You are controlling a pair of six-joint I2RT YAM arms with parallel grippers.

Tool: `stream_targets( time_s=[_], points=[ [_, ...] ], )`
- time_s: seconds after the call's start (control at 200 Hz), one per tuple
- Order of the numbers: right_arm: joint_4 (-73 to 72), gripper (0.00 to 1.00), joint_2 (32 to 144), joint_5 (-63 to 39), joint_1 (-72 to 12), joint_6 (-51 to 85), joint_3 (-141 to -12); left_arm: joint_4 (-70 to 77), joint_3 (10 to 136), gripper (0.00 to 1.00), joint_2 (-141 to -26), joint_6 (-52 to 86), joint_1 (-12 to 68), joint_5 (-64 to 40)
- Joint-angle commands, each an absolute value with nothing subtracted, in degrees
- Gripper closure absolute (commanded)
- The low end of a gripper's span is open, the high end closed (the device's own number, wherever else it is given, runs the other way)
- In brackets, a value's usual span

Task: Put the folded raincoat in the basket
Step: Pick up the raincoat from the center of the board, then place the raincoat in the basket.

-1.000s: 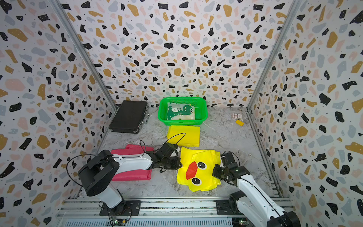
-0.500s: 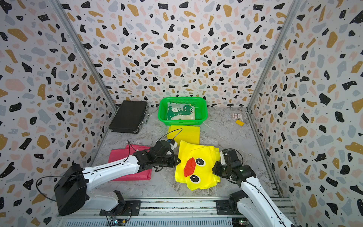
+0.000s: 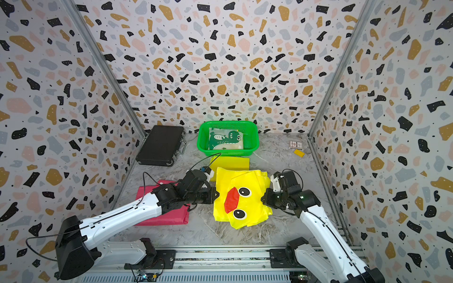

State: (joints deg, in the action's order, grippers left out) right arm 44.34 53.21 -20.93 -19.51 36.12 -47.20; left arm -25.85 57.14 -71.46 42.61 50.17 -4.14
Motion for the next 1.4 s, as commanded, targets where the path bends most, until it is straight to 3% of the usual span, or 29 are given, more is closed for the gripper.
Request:
stream_targets(
  time_s=[0.0,0.12,0.42,0.776,1.392],
  points=[
    [44.8,1.00,56.1,-21.5,-19.6,33.5,-52.1,-30.3,62.1,1.00,-70.9,39.8,50.2,0.3],
    [42.8,1.00,61.1,-22.8,-19.6,33.2,-55.9,-32.4,65.1,1.00,-71.7,38.2,48.3,1.9],
    [39.6,1.00,75.0,-22.9,-19.5,30.1,-70.6,-31.3,74.8,1.00,-78.9,32.6,36.3,-5.8],
    [37.0,1.00,98.4,-24.4,-17.7,27.1,-93.8,-30.2,97.0,1.00,-100.6,29.3,23.6,-17.7],
    [36.4,1.00,137.8,-34.1,-10.7,28.8,-136.4,-29.8,130.9,1.00,-133.9,29.9,14.7,-24.7]
  ],
)
